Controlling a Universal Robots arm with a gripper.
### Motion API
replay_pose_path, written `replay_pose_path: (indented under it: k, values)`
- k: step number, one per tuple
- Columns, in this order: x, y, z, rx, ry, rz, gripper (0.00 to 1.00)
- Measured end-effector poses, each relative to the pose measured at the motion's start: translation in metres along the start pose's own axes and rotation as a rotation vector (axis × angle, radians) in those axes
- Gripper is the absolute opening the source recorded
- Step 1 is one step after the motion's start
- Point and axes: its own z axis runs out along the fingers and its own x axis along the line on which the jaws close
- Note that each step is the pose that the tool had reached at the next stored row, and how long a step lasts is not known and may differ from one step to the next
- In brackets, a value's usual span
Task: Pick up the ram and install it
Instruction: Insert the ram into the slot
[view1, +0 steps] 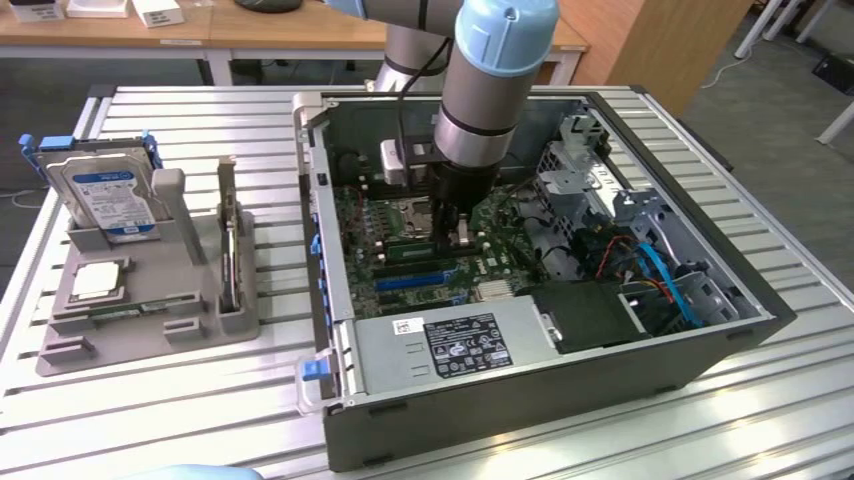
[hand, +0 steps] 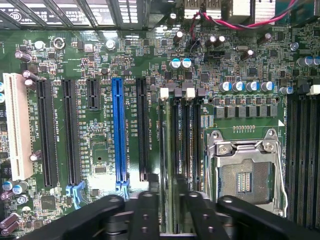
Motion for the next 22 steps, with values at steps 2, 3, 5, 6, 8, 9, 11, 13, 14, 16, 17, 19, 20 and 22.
replay_pose_path:
  k: [2,3,5,6,8,9,11,13,14,16,17,19,20,22]
  values:
    - [0.0,0.0,-0.0001,-0.0001,0.0002,0.0,0.26]
    - [0.0,0.0,-0.0001,-0.0001,0.0002,0.0,0.32]
    - [0.0,0.0,-0.0001,-0.0001,0.0002,0.0,0.39]
    - [0.0,0.0,-0.0001,-0.0001,0.0002,0.0,0.39]
    - [0.0,0.0,-0.0001,-0.0001,0.0003,0.0,0.39]
    - [0.0,0.0,-0.0006,-0.0002,0.0004,0.0,0.39]
    - [0.0,0.0,-0.0028,-0.0001,0.0003,0.0,0.39]
    - [0.0,0.0001,-0.0064,-0.0001,0.0003,0.0,0.39]
    - [-0.001,0.0001,-0.0084,-0.0002,0.0003,0.0,0.39]
    - [-0.001,0.0001,-0.0129,-0.0003,0.0002,0.0,0.39]
    - [-0.001,0.0001,-0.0152,-0.0003,0.0003,0.0,0.39]
    - [-0.001,0.0002,-0.0194,-0.0003,0.0001,0.0,0.39]
    - [-0.002,0.0002,-0.0216,-0.0003,0.0002,0.0,0.39]
    - [-0.002,0.0002,-0.0254,-0.0004,0.0002,0.0,0.39]
